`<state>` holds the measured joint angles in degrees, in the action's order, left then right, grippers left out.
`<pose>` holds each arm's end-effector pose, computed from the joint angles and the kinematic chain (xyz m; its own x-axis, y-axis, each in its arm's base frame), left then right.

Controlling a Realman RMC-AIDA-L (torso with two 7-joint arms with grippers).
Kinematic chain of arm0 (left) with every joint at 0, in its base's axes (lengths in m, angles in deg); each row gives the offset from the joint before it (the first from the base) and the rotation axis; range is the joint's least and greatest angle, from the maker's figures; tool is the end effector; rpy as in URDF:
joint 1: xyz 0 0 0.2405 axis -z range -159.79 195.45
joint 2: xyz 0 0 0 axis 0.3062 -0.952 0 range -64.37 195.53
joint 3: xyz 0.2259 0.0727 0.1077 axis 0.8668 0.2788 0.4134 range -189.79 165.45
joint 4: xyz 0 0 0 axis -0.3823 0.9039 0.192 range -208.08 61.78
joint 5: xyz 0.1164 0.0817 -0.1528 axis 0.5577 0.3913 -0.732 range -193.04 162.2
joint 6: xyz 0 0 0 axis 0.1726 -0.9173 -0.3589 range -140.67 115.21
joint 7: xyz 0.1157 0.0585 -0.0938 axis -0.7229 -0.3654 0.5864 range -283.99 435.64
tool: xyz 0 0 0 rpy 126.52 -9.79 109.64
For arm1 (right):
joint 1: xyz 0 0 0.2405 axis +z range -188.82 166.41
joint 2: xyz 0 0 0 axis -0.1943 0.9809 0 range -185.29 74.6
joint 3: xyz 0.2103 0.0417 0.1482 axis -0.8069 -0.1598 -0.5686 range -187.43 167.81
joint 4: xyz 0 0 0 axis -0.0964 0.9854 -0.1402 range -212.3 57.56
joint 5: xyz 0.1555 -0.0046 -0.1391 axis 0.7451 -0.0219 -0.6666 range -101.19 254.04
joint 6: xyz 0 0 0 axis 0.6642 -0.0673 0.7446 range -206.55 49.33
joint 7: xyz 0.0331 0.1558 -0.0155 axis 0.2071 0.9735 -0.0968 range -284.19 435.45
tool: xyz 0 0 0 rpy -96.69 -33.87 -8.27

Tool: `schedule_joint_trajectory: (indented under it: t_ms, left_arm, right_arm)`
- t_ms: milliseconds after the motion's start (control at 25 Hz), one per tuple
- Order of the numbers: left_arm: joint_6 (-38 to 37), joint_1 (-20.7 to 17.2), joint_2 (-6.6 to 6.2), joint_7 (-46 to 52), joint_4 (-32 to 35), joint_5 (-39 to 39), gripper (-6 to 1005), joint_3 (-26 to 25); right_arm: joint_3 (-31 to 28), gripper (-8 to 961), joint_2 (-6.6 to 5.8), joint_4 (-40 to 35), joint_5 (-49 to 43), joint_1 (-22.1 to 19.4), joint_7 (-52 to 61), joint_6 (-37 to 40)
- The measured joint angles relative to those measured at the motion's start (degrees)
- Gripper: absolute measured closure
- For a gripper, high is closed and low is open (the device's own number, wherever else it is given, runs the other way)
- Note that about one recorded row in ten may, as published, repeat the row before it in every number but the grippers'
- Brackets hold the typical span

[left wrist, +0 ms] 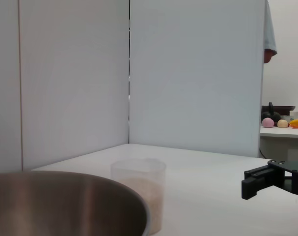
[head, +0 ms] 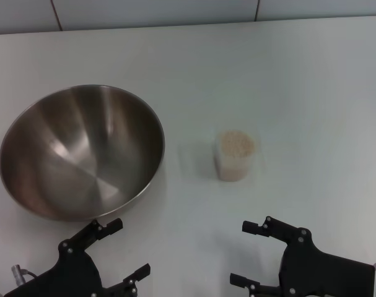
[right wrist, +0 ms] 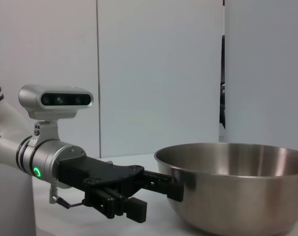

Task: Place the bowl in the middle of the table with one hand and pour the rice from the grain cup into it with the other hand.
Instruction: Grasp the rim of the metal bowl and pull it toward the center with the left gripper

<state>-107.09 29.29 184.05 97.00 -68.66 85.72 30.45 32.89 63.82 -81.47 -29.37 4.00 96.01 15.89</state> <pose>-0.3199 0.1718 -0.0814 0.7619 0.0491 0.6458 0.3480 -0.8720 -0.3443 0.3036 0.1788 -0.0931 0.7709 -0.0108 -0.6368 -0.2477 -0.9262 -0.2843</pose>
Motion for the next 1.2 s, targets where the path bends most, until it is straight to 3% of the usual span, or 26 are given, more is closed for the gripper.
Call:
schedule_joint_trajectory:
  t_ms: [440,600,680,760,800,1000,1120,1160,1200]
  left_arm:
    - [-0.91,-0.35,-0.05,-0.06,0.0,0.11,139,0.0]
    - [-9.59,-2.57,-0.28,-0.83,1.14,0.42,139,-0.63]
    - [-15.84,-3.95,-0.32,-0.2,2.69,-0.1,139,-2.93]
    - [-21.04,-4.76,-0.49,4.48,3.62,-1.25,140,-10.17]
    - [-21.04,-4.76,-0.49,4.48,3.62,-1.25,140,-10.17]
    - [-16.47,-1.93,-0.5,21.38,7.24,-3.02,141,-21.46]
    - [-16.47,-1.93,-0.5,21.38,7.24,-3.02,141,-21.46]
    - [-8.88,0.45,-0.36,32.92,12.77,-3.04,141,-24.41]
    - [-8.88,0.45,-0.36,32.92,12.77,-3.04,141,-24.41]
  right_arm:
    - [0.0,143,0.07,0.04,0.07,0.14,-0.21,0.08]
    - [-0.42,143,0.12,-0.02,0.08,-0.1,-0.25,0.09]
    - [-0.63,143,0.12,-0.03,0.08,-0.13,-0.27,0.09]
    - [-0.73,143,0.11,-0.04,0.08,-0.13,-0.35,0.09]
    - [-0.73,143,0.11,-0.04,0.08,-0.13,-0.35,0.09]
    - [-0.85,144,0.1,-0.12,0.08,-0.01,-0.61,0.17]
    - [-0.88,144,0.1,-0.12,0.07,0.13,-0.67,0.24]
    - [-0.92,144,0.1,-0.13,0.07,0.19,-0.67,0.35]
    - [-0.92,144,0.1,-0.13,0.07,0.19,-0.67,0.35]
